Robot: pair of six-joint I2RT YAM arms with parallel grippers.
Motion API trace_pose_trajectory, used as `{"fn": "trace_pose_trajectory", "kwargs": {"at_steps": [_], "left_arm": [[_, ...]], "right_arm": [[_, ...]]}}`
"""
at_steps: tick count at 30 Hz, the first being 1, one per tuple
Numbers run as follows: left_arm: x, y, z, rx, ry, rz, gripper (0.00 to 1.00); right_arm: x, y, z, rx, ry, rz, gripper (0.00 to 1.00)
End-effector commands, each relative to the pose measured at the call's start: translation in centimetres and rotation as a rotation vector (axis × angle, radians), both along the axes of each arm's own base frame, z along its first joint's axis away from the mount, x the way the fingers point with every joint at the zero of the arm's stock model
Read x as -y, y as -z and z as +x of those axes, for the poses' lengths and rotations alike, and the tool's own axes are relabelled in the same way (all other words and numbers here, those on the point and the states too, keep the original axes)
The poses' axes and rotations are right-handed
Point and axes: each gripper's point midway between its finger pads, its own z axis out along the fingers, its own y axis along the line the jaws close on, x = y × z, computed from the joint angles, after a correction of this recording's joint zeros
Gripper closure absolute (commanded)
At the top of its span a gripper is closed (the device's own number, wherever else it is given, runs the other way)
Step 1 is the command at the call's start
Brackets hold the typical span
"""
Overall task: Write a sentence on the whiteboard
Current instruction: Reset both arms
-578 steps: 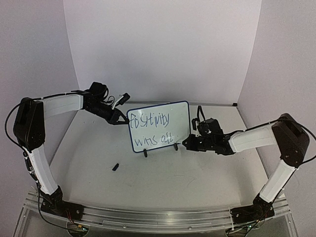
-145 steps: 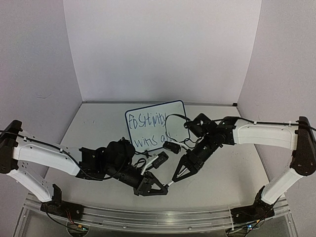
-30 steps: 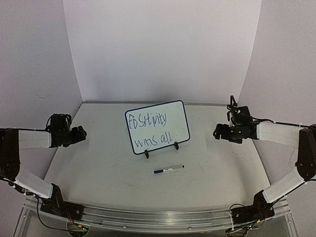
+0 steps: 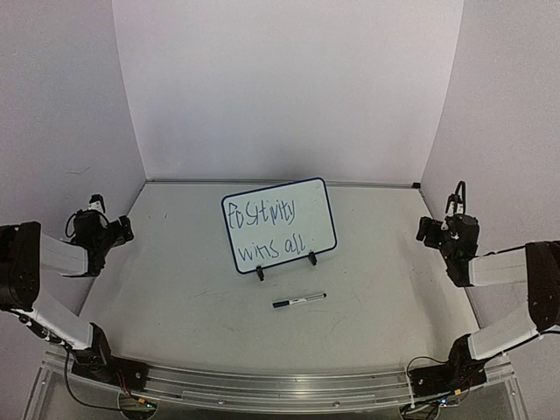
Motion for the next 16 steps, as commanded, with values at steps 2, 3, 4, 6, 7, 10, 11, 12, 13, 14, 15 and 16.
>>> {"fn": "trace_pose_trajectory", "kwargs": {"at_steps": [2, 3, 4, 6, 7, 10, 11, 12, 13, 14, 15, 16], "left_arm": [[0.3, -1.3, 0.2, 0.086, 0.024, 0.018, 0.04], [0.3, -1.0, 0.2, 0.085, 0.019, 0.016, 0.03], [0.2, -0.8, 0.1, 0.083, 0.017, 0.016, 0.03], [0.1, -0.5, 0.3, 0.069, 0.013, 0.016, 0.02], [-0.1, -0.4, 0.4, 0.061, -0.002, 0.014, 0.02], [-0.6, -0.1, 0.4, 0.047, -0.035, 0.007, 0.01], [-0.6, -0.2, 0.4, 0.049, -0.033, 0.009, 0.01], [-0.6, -0.2, 0.4, 0.049, -0.032, 0.009, 0.01], [-0.6, -0.1, 0.4, 0.05, -0.031, 0.01, 0.01], [-0.5, -0.1, 0.3, 0.053, -0.028, 0.011, 0.01], [-0.5, 0.0, 0.3, 0.054, -0.025, 0.011, 0.01], [-0.4, 0.0, 0.3, 0.054, -0.024, 0.011, 0.01]], "right_arm": [[0.9, -0.2, -2.0, 0.045, 0.034, -0.06, 0.05], [0.9, 0.5, -2.2, 0.038, 0.035, -0.062, 0.05], [0.8, 0.9, -2.3, 0.041, 0.027, -0.061, 0.05], [0.2, 0.7, -2.0, 0.06, 0.0, -0.038, 0.05], [0.2, 0.9, -1.7, 0.055, -0.004, -0.037, 0.05], [0.0, 1.2, -1.1, 0.043, -0.016, -0.037, 0.05], [0.0, 1.2, -1.2, 0.043, -0.017, -0.039, 0.05], [0.0, 1.2, -1.3, 0.043, -0.017, -0.039, 0.05], [0.0, 1.2, -1.4, 0.044, -0.017, -0.038, 0.05], [0.0, 1.2, -1.4, 0.046, -0.016, -0.037, 0.05], [0.0, 1.2, -1.4, 0.046, -0.018, -0.036, 0.05], [-0.1, 1.2, -1.4, 0.046, -0.02, -0.036, 0.05]]}}
